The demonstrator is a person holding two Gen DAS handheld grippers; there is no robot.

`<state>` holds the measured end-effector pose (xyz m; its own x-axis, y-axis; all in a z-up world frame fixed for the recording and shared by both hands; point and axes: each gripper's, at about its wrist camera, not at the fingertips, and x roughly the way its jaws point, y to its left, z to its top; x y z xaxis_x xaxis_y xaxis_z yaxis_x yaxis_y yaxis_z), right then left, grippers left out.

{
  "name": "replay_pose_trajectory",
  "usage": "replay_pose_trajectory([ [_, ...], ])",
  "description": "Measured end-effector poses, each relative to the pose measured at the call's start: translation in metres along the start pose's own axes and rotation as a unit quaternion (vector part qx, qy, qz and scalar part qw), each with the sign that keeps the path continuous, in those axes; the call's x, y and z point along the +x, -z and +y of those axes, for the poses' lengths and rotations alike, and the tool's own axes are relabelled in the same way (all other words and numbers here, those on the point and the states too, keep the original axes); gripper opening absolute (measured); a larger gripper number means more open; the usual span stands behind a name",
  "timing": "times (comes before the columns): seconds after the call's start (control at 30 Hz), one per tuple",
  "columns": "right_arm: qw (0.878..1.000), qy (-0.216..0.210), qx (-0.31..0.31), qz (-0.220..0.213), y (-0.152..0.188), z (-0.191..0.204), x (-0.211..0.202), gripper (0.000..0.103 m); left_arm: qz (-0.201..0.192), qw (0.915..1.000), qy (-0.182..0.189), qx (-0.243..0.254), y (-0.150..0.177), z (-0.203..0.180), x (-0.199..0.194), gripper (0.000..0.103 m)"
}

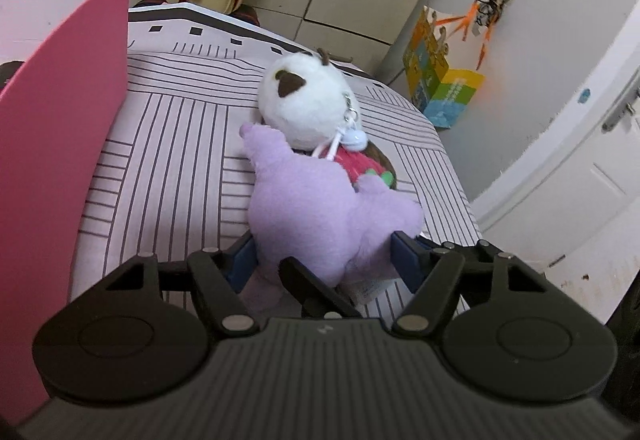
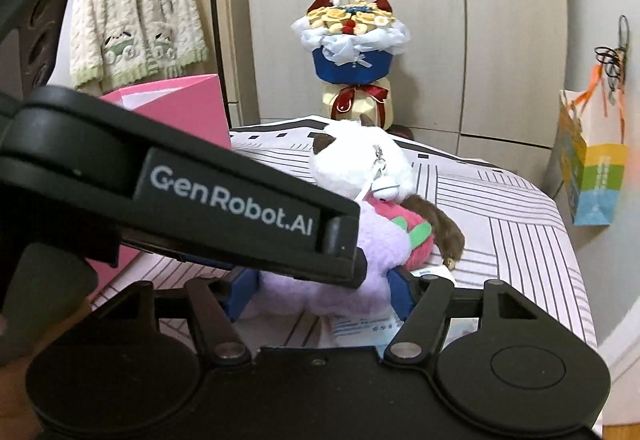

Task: Organize soft objects
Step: 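Grasp the purple plush toy with the left tool and lift it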

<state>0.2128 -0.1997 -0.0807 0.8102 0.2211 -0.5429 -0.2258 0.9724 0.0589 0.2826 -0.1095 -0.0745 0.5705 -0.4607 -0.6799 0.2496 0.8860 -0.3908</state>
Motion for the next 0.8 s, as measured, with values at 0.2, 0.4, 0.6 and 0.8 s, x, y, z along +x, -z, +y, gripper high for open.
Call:
replay_pose_trajectory([
  [0.2,1.0,0.0,0.009,0.009,0.004,0.011,-0.019,0.072,0.017,0.9997,0.003,0.018,0.01,-0.005,-0.022,0.07],
  [0.4,0.999,-0.005,0.029,0.032,0.006,0.019,-0.038,0.073,0.036,0.9981,0.008,0.049,0.022,-0.011,-0.045,0.068],
  [0.6,0.998,-0.009,0.032,0.06,0.016,0.031,-0.061,0.073,0.058,0.9964,0.023,0.058,0.041,-0.012,-0.066,0.068],
  [0.8,0.997,0.001,0.002,0.079,0.012,0.05,-0.087,0.073,0.068,0.995,0.044,0.058,0.055,-0.014,-0.091,0.068],
])
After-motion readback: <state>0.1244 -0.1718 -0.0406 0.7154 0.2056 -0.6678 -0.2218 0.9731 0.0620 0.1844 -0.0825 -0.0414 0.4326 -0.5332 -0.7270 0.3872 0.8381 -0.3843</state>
